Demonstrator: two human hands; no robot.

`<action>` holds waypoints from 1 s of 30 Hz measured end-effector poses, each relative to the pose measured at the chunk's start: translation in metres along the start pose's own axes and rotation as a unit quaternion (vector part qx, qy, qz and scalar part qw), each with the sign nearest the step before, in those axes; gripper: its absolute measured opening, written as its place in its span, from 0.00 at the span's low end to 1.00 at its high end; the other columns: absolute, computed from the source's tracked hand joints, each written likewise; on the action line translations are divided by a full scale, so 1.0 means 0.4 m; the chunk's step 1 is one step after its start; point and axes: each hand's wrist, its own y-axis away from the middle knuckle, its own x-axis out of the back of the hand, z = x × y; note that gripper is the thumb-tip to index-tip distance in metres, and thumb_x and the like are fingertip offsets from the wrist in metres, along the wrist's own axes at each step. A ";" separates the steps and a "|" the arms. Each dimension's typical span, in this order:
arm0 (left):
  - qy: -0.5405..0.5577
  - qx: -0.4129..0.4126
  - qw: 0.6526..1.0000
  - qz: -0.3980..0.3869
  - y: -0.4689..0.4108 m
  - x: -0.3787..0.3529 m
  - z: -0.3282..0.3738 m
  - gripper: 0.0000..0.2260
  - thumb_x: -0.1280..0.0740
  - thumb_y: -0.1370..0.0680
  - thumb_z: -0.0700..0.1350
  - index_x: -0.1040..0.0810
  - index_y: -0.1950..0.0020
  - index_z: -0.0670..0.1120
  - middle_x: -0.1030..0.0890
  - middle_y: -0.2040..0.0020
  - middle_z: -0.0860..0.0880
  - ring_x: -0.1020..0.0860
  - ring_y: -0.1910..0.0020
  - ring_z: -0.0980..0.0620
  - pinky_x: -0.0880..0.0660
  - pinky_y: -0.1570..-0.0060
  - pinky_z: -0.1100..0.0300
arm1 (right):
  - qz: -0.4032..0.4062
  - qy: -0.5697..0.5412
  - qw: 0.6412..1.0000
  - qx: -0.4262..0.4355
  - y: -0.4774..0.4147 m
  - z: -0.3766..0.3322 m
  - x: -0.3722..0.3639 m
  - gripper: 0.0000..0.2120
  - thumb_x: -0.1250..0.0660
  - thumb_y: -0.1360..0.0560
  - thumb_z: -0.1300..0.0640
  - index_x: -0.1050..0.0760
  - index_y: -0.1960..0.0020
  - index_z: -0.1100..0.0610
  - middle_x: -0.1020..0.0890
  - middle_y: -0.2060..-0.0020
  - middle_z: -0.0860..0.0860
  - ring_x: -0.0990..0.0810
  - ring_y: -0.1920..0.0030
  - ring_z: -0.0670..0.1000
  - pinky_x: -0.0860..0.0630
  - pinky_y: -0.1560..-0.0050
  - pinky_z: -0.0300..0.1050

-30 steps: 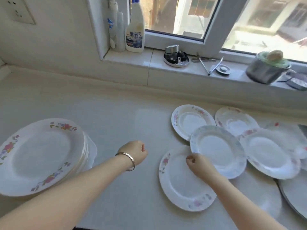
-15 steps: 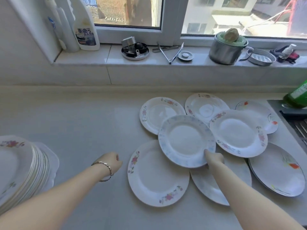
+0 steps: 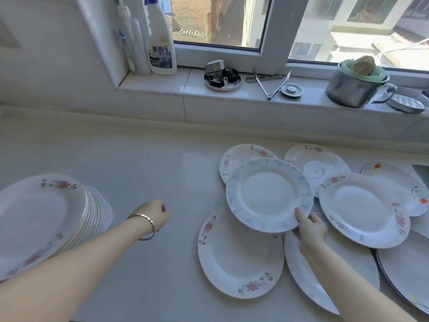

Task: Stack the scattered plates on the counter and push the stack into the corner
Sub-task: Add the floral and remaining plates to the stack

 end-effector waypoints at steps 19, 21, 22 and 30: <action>0.090 0.194 0.959 0.186 0.251 0.288 -0.686 0.10 0.40 0.24 0.42 0.32 0.66 0.48 0.18 0.59 0.43 0.20 0.56 0.44 0.30 0.60 0.60 | -0.369 0.080 0.926 -0.004 0.523 0.064 -0.655 0.08 0.36 0.24 0.62 0.27 0.62 0.59 0.24 0.66 0.54 0.25 0.67 0.51 0.23 0.76 0.35; 0.096 0.222 0.953 0.180 0.272 0.277 -0.743 0.10 0.40 0.24 0.43 0.32 0.65 0.48 0.23 0.67 0.48 0.23 0.59 0.46 0.34 0.63 0.61 | -0.383 0.114 0.917 0.000 0.579 0.096 -0.694 0.08 0.35 0.24 0.62 0.26 0.62 0.58 0.24 0.67 0.54 0.25 0.68 0.51 0.23 0.77 0.35; 0.100 0.232 0.951 0.178 0.278 0.272 -0.767 0.09 0.40 0.24 0.43 0.32 0.65 0.48 0.25 0.69 0.50 0.24 0.60 0.46 0.34 0.62 0.61 | -0.388 0.125 0.913 0.000 0.605 0.111 -0.711 0.08 0.35 0.24 0.62 0.26 0.62 0.58 0.23 0.67 0.54 0.25 0.68 0.51 0.23 0.77 0.35; 0.156 0.244 0.940 0.178 0.283 0.249 -0.890 0.10 0.40 0.25 0.43 0.32 0.66 0.48 0.16 0.56 0.44 0.18 0.55 0.44 0.23 0.52 0.56 | -0.392 0.177 0.903 -0.014 0.717 0.200 -0.788 0.07 0.34 0.25 0.63 0.27 0.62 0.61 0.23 0.66 0.56 0.24 0.68 0.53 0.22 0.77 0.37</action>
